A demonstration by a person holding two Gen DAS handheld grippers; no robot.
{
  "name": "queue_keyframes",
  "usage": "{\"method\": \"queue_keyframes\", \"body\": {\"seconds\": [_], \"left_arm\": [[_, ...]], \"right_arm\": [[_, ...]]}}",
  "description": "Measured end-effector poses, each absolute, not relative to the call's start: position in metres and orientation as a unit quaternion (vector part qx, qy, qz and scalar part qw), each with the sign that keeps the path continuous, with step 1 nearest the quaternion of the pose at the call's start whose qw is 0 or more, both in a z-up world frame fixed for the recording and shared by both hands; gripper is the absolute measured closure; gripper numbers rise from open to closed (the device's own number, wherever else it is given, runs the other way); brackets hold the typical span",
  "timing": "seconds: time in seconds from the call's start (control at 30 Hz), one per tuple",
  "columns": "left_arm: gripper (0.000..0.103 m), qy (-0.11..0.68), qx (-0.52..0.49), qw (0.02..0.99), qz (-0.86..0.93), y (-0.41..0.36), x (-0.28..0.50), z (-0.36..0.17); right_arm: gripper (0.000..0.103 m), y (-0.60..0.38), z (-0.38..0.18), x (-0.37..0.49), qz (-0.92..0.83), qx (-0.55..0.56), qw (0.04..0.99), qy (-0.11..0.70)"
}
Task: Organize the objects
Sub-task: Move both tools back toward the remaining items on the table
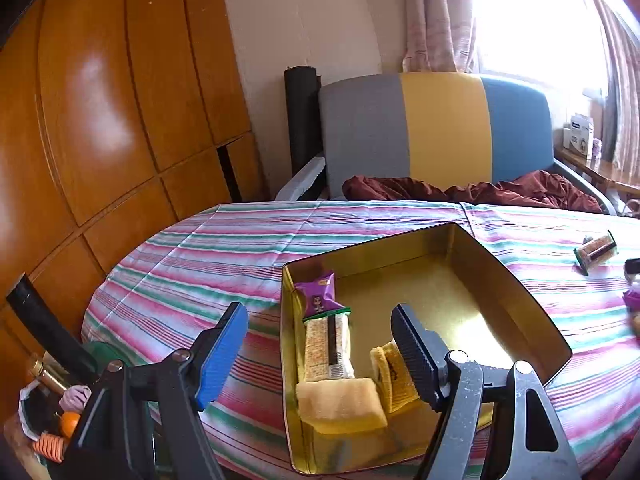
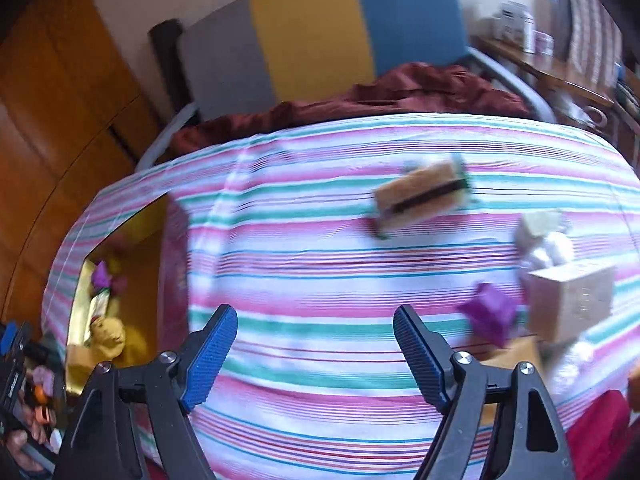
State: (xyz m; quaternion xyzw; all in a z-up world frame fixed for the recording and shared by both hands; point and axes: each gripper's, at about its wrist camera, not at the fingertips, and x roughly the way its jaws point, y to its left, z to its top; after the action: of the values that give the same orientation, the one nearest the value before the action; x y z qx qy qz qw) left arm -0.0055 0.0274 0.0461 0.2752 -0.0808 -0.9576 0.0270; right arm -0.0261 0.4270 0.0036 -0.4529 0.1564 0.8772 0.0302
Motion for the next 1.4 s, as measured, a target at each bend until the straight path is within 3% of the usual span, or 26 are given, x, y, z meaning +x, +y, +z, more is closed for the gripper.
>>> {"method": "queue_keyframes", "body": {"seconds": [0.33,0.53,1.03,1.4], "left_arm": [[0.028,-0.112,0.271,-0.005,-0.956,0.065,-0.008,0.048],[0.028,-0.126,0.276,-0.049,-0.952,0.101,-0.015,0.047],[0.028,-0.176,0.331,-0.315,-0.872,0.284,-0.018,-0.006],[0.028,-0.246,0.290,-0.492,-0.783,0.403,0.010,-0.033]], "right_arm": [[0.021,0.543,0.000,0.010,0.864,-0.406,0.154,0.255],[0.021,0.582,-0.009,0.033,0.847,-0.343,0.154,0.376],[0.021,0.602,-0.010,0.057,0.835,-0.253,0.100,0.478],[0.021,0.613,-0.014,0.073,0.824,-0.202,0.086,0.523]]}}
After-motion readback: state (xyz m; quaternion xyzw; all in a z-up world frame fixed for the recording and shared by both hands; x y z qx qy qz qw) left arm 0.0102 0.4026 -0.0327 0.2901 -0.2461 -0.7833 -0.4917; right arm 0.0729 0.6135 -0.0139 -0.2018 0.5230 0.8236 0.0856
